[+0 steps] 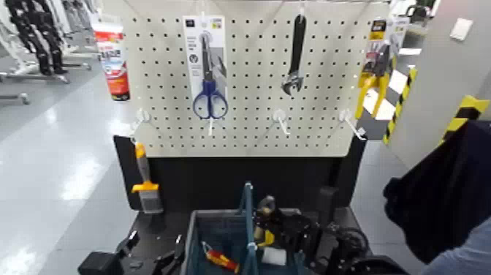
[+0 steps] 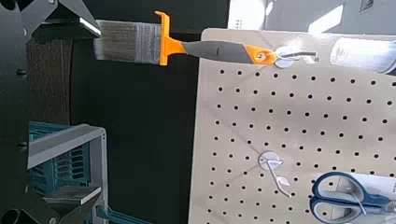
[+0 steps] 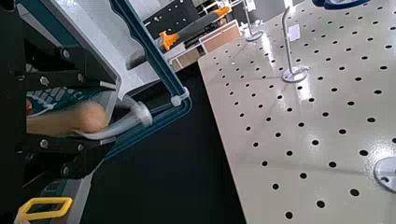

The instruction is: Put the tool with the wooden handle into the crate.

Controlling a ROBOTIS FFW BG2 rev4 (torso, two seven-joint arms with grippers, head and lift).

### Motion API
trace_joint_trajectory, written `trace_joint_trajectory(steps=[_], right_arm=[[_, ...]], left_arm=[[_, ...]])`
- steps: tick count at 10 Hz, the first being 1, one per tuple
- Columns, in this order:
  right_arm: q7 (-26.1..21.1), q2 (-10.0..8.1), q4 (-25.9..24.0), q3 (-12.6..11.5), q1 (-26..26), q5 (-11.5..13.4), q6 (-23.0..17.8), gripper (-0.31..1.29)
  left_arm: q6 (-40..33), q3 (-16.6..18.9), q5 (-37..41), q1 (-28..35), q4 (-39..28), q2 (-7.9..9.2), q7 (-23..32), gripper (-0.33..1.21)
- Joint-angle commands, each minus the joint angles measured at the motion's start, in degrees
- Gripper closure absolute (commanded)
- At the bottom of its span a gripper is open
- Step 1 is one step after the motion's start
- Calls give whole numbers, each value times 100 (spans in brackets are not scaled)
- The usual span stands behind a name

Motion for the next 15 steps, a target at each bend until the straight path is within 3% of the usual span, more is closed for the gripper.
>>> trace_joint_trajectory(steps=[1,7,9,10,11,15], right_arm=[[58,-23,-419,-224,55,385,258,10],[-215,-23,-1702,-874,556,1167,653,11],[-1085,65,-2458,-997,1118,1474,311,11],[-1445,179,-2642,-1077,1443,1536,-58,11],[-1929,294,-2906,-1129,1786,1791,-366,11],[-3370,382,-3319,-1041,2814,2239,-1175,11]], left_arm=[[-9,0,9,3,0,0,0,13],[0,0,9,12,0,0,9,13],[0,9,9,20,0,0,9,13],[0,9,9,20,0,0,18,13],[0,9,18,20,0,0,9,13],[35,0,18,20,-18,0,9,13]])
